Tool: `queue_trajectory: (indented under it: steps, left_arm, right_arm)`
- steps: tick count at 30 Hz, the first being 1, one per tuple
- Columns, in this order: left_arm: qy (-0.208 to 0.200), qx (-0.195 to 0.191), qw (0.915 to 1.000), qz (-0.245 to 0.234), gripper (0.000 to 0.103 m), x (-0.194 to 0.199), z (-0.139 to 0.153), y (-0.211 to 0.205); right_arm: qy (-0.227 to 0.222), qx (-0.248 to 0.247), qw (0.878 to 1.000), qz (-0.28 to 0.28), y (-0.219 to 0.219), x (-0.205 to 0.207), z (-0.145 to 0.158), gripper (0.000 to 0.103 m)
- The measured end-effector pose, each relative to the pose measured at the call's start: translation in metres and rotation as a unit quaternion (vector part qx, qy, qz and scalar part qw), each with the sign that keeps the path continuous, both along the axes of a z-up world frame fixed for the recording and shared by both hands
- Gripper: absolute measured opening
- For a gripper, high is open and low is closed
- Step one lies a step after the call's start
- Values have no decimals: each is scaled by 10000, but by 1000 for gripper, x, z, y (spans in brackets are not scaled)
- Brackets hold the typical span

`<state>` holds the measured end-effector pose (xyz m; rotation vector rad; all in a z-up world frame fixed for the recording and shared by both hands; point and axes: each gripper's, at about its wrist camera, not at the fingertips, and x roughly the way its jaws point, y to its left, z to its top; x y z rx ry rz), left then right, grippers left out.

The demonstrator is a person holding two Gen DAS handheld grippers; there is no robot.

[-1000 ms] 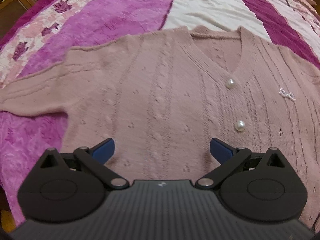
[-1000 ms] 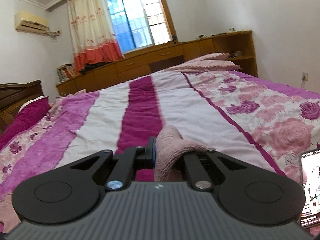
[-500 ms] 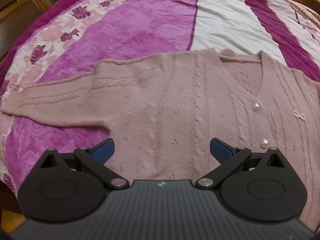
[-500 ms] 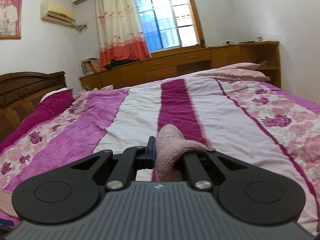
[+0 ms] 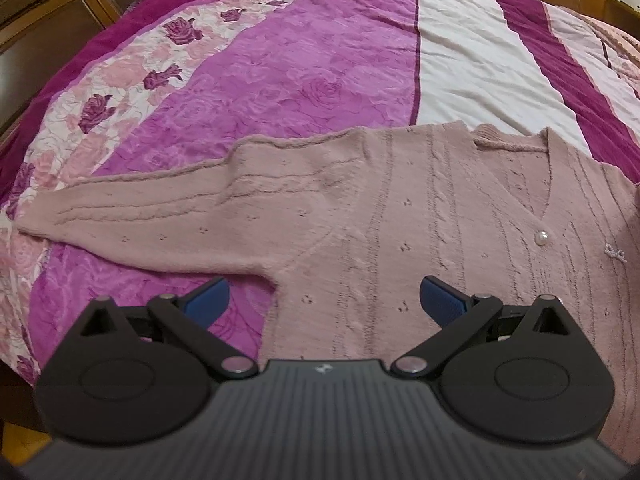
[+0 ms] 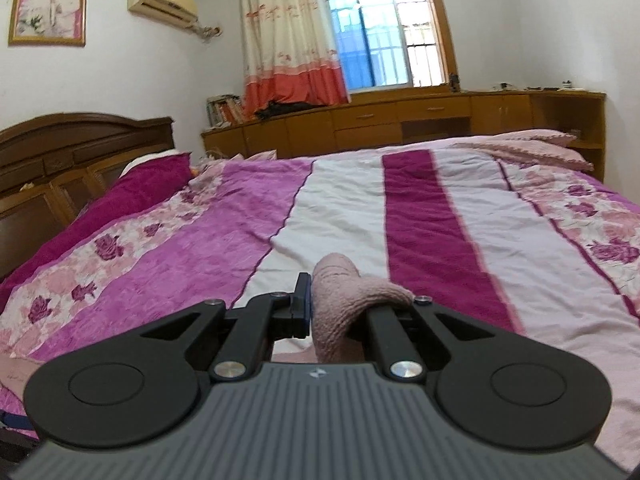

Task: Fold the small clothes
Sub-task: 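Lay the sleeve across the cardigan body and open the right tool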

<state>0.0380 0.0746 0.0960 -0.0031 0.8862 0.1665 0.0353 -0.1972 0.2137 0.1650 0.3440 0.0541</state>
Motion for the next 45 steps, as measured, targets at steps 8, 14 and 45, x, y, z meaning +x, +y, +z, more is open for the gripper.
queue_trajectory:
  steps: [8,14,45]
  left_arm:
    - [-56,-111,9998,140,103,-1,1,24]
    - [10,-82,9997,211,103,-1,-7,36]
    - [213,-143,9996,77,103,4,-33,31]
  right_arm:
    - [350,12,9989,296,55,25,-32,6]
    - [755,212,9958,470,89,40,-74,6]
    - [2024,1020,9668,1183,138,35,-171,68]
